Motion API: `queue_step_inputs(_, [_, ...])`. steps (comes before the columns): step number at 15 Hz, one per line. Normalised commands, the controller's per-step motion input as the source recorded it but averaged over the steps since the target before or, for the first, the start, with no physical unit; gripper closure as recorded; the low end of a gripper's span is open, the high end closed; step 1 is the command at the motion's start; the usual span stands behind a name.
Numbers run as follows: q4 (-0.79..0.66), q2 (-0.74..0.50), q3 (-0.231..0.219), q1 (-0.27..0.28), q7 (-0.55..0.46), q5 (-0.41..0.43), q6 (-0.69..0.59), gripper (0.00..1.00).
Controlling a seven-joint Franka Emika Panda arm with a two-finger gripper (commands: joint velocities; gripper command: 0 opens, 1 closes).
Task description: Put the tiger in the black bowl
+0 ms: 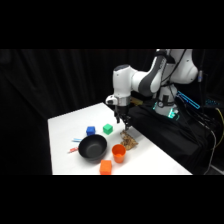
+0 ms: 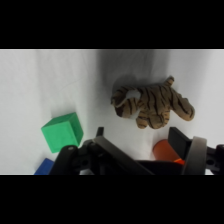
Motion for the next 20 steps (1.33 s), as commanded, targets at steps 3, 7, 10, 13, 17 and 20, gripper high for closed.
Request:
queue_step_inputs(3, [-0.04,0.29,0.061,0.071,0.16,-0.031,0.39,0.00])
queue_step_inputs(7, [-0.01,0.26,0.025,0.045,0.13,-0.061,0.33,0.00])
queue_step_inputs(10, [0.04,0.22,0.030,-0.010,0.05,-0.026,0.25,0.00])
queue_step_inputs(13, [0.08,0.22,0.040,-0.036,0.03,-0.017,0.19,0.00])
queue_step_inputs(17, [0.08,0.19,0.038,-0.036,0.02,-0.025,0.18,0.42])
queue_step_inputs(20, [0.05,0.15,0.045,-0.038,0.02,-0.015,0.16,0.67])
